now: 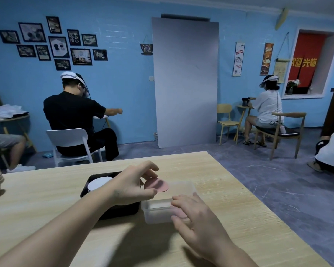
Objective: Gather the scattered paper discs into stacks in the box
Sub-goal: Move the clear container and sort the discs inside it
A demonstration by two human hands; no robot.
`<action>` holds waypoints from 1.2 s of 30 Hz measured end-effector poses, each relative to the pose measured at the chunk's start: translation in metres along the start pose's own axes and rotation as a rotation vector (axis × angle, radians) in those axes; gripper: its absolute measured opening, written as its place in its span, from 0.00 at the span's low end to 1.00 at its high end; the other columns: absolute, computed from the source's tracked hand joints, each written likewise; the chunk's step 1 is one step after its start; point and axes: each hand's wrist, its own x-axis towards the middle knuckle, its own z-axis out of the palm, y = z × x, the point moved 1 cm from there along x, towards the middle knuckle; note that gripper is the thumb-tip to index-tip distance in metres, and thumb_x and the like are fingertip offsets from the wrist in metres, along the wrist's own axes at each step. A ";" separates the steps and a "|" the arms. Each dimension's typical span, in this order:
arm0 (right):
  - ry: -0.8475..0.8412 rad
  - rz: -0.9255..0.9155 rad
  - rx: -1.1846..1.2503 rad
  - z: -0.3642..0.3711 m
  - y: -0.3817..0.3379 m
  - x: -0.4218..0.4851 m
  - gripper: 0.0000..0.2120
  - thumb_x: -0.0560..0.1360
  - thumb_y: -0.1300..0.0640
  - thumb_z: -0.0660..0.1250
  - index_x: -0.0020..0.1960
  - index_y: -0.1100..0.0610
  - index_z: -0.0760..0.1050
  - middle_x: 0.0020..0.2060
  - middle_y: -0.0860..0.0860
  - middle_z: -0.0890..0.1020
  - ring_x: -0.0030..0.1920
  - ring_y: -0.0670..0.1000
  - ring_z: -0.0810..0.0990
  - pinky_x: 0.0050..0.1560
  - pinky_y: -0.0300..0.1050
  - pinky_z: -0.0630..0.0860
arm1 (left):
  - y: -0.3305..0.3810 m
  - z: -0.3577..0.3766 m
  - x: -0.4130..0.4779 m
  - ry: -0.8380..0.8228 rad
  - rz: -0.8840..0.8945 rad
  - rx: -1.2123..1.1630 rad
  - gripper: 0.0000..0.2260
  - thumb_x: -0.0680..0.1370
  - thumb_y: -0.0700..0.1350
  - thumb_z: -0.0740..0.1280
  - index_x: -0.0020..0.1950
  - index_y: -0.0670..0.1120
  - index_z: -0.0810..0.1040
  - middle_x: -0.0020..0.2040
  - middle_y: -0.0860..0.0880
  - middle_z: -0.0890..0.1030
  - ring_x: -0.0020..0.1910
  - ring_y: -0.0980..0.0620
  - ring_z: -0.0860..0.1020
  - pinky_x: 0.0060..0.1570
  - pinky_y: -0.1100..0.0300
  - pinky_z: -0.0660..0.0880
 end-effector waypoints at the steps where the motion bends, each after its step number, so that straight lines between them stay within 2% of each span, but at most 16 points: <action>1: -0.003 -0.012 -0.020 0.005 -0.005 0.001 0.18 0.78 0.44 0.63 0.63 0.49 0.79 0.65 0.42 0.81 0.68 0.44 0.76 0.79 0.43 0.58 | -0.002 -0.004 -0.004 0.013 -0.002 0.005 0.26 0.67 0.55 0.71 0.65 0.55 0.73 0.58 0.58 0.81 0.56 0.61 0.79 0.55 0.59 0.79; 2: 0.002 -0.032 -0.043 0.010 -0.010 0.001 0.18 0.77 0.43 0.63 0.63 0.48 0.79 0.64 0.42 0.82 0.68 0.44 0.76 0.78 0.48 0.60 | -0.006 -0.008 -0.007 0.026 -0.004 0.014 0.26 0.67 0.54 0.71 0.65 0.55 0.73 0.58 0.58 0.81 0.56 0.61 0.79 0.55 0.60 0.79; 4: 0.008 -0.067 -0.063 0.021 -0.020 0.003 0.18 0.76 0.43 0.65 0.63 0.48 0.79 0.62 0.42 0.82 0.66 0.43 0.77 0.77 0.51 0.61 | -0.015 -0.016 -0.015 0.045 -0.018 0.039 0.23 0.70 0.51 0.73 0.64 0.56 0.74 0.57 0.58 0.81 0.56 0.62 0.79 0.54 0.63 0.78; 7: -0.023 -0.080 -0.029 0.035 -0.031 0.008 0.20 0.76 0.42 0.64 0.64 0.48 0.78 0.64 0.41 0.81 0.69 0.41 0.74 0.79 0.46 0.55 | -0.031 -0.028 -0.025 0.074 -0.059 0.059 0.20 0.70 0.52 0.73 0.61 0.58 0.74 0.56 0.59 0.81 0.55 0.61 0.80 0.53 0.63 0.78; 10: 0.010 -0.099 -0.058 0.046 -0.036 0.011 0.21 0.75 0.42 0.65 0.64 0.49 0.79 0.62 0.41 0.82 0.67 0.42 0.77 0.78 0.49 0.60 | -0.045 -0.039 -0.032 0.104 -0.091 0.083 0.23 0.68 0.59 0.70 0.61 0.58 0.74 0.56 0.60 0.81 0.56 0.61 0.80 0.56 0.59 0.79; 12: 0.051 -0.117 -0.072 0.051 -0.037 0.012 0.20 0.73 0.43 0.67 0.62 0.48 0.79 0.60 0.41 0.83 0.64 0.41 0.78 0.77 0.47 0.62 | -0.053 -0.043 -0.034 0.113 -0.099 0.109 0.23 0.68 0.60 0.69 0.61 0.57 0.74 0.56 0.59 0.81 0.55 0.61 0.80 0.57 0.58 0.79; 19: 0.079 -0.120 -0.091 0.056 -0.035 0.010 0.21 0.72 0.45 0.68 0.63 0.49 0.79 0.62 0.42 0.82 0.66 0.43 0.77 0.76 0.46 0.59 | -0.075 -0.040 -0.020 0.114 -0.134 0.180 0.17 0.74 0.56 0.72 0.60 0.56 0.73 0.56 0.57 0.80 0.54 0.58 0.80 0.55 0.57 0.80; 24: 0.068 -0.114 -0.078 0.054 -0.035 0.010 0.21 0.73 0.46 0.67 0.64 0.48 0.79 0.63 0.41 0.81 0.67 0.42 0.76 0.77 0.43 0.58 | -0.085 -0.035 -0.004 0.086 -0.167 0.239 0.19 0.76 0.58 0.71 0.63 0.54 0.73 0.57 0.56 0.80 0.55 0.56 0.80 0.57 0.56 0.80; 30: 0.049 -0.103 -0.065 0.052 -0.037 0.008 0.20 0.75 0.47 0.66 0.66 0.48 0.77 0.65 0.40 0.80 0.69 0.40 0.73 0.77 0.41 0.56 | -0.083 -0.034 -0.001 0.083 -0.156 0.369 0.22 0.68 0.63 0.68 0.58 0.55 0.77 0.52 0.58 0.79 0.52 0.54 0.77 0.56 0.52 0.77; 33: 0.050 -0.105 -0.053 0.050 -0.039 0.009 0.18 0.76 0.47 0.66 0.65 0.47 0.76 0.65 0.39 0.79 0.69 0.40 0.72 0.76 0.42 0.58 | -0.081 -0.036 0.000 0.049 -0.147 0.452 0.28 0.65 0.70 0.61 0.57 0.55 0.79 0.54 0.58 0.79 0.55 0.53 0.75 0.57 0.51 0.75; 36: 0.047 -0.105 -0.049 0.050 -0.041 0.008 0.18 0.77 0.47 0.65 0.66 0.47 0.76 0.65 0.39 0.79 0.69 0.38 0.71 0.75 0.42 0.60 | -0.086 -0.035 -0.001 0.048 -0.168 0.474 0.28 0.64 0.73 0.59 0.53 0.57 0.80 0.56 0.59 0.77 0.57 0.53 0.73 0.60 0.50 0.71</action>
